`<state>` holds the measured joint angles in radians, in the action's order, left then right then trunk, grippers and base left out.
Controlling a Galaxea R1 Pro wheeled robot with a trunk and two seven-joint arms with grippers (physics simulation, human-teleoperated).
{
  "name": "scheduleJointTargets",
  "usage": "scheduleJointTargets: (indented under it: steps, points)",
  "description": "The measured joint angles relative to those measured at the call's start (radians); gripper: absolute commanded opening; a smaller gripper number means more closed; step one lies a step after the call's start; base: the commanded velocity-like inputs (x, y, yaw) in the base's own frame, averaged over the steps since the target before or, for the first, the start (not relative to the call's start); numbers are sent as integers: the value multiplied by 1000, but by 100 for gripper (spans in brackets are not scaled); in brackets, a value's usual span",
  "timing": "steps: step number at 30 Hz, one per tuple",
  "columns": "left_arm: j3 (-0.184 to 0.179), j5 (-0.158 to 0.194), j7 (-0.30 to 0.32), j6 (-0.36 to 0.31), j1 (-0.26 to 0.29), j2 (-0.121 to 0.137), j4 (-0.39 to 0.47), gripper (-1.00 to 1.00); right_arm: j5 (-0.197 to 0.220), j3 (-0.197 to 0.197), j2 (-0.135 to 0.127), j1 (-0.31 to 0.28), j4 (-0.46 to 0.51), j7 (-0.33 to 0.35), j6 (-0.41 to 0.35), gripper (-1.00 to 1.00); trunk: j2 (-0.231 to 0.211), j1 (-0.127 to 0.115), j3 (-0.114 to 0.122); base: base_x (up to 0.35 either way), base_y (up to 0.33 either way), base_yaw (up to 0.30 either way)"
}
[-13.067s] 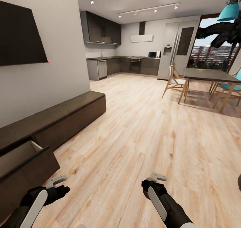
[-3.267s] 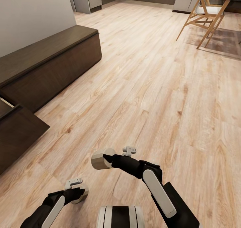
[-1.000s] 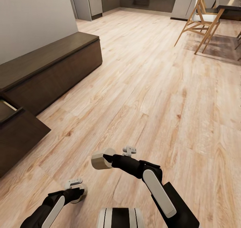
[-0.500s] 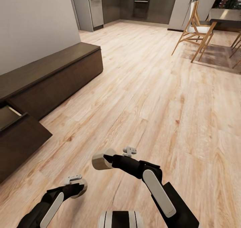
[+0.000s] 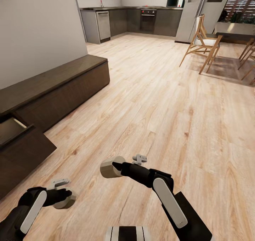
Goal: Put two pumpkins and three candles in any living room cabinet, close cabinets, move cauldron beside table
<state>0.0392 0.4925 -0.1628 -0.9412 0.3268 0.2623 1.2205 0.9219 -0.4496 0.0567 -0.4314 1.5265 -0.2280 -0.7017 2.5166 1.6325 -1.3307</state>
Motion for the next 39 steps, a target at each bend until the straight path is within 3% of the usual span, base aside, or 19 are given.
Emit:
scheduleJointTargets:
  steps: [2,5,9,11,13,17,29,30,31,33,34,39]
  points:
    - [38,-16,0,-34,-2,24,24,-100,-2,1,0,1,0,-11,-2,-100,0,-1,8,0,0,0]
    - [63,-2,1,-46,-5,40,46,-100,-8,1,0,1,0,-92,-18,-100,-1,-2,19,0,0,0]
    - [70,-6,1,-50,-6,44,56,-100,-17,0,4,1,1,-316,-78,-100,-2,-4,35,0,0,0]
    - [67,-2,1,-50,-7,43,58,-100,-8,-1,6,1,2,-391,-81,-100,-3,-5,43,0,0,0]
    - [62,2,1,-50,-7,37,78,-100,-16,-2,7,1,2,-510,-91,-100,-3,-6,50,0,0,0]
    - [53,6,2,-50,-7,30,118,-100,-4,-3,3,1,6,-650,-86,-100,-4,-8,66,0,0,0]
    - [27,10,2,-50,-7,26,130,-100,3,-6,4,1,8,-691,-80,-100,-7,-13,112,0,0,0]
    - [7,-5,2,-52,-7,6,130,-100,3,-6,4,1,8,-691,-75,-100,-7,-13,116,0,0,0]
    - [-6,34,3,-48,-7,-5,130,-100,2,-7,5,1,8,-691,-74,-100,-7,-14,120,0,0,0]
    - [-23,0,0,-51,-7,-20,130,-100,2,-7,3,1,8,-690,-71,-100,-8,-15,128,0,0,0]
    - [-39,2,-1,-51,-7,-26,130,-100,2,-7,2,1,8,-689,-69,-100,-8,-15,132,0,0,0]
    - [-80,9,-3,-51,-7,-32,130,-100,2,-7,4,1,6,-688,-67,-100,-9,-17,151,0,0,0]
